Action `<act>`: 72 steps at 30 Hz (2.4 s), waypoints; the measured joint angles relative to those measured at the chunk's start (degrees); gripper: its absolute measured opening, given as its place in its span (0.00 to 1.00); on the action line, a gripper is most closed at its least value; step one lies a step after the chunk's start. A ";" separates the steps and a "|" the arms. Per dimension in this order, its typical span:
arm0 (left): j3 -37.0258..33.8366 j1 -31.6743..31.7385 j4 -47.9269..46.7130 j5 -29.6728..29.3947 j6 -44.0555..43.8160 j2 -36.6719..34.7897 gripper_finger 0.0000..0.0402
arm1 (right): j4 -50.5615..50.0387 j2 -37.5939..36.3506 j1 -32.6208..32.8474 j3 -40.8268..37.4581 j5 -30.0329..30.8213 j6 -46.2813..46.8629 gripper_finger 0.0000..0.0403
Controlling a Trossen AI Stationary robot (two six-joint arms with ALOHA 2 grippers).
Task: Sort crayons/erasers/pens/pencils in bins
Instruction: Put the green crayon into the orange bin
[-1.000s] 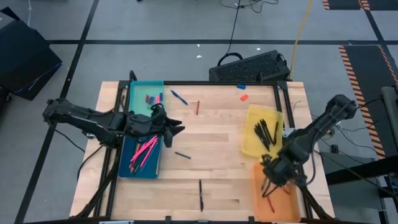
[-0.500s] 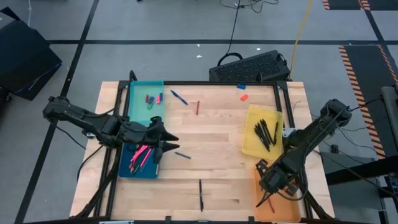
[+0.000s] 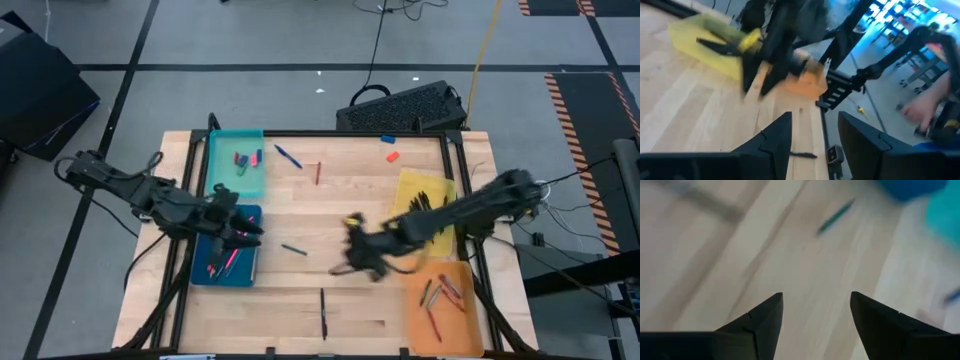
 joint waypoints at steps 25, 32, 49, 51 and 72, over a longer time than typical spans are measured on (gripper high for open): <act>0.02 0.02 -15.83 -2.60 14.25 -3.91 0.40 | 53.75 31.05 -7.99 -0.08 -0.82 23.06 0.49; 0.01 0.02 -15.58 -2.60 14.00 -3.91 0.40 | 50.87 30.81 -9.02 -2.06 -3.77 21.25 0.31; 0.00 0.04 -15.43 -2.60 12.69 -3.89 0.40 | 37.37 17.49 -8.57 -6.67 -6.57 5.92 0.05; 0.00 0.04 -15.43 -2.60 12.61 -3.91 0.40 | 29.61 9.74 -7.62 -6.83 -6.50 -1.53 0.04; 0.00 0.04 -15.30 -2.61 12.56 -3.89 0.40 | -34.74 -29.23 23.21 -13.21 -22.48 8.96 0.04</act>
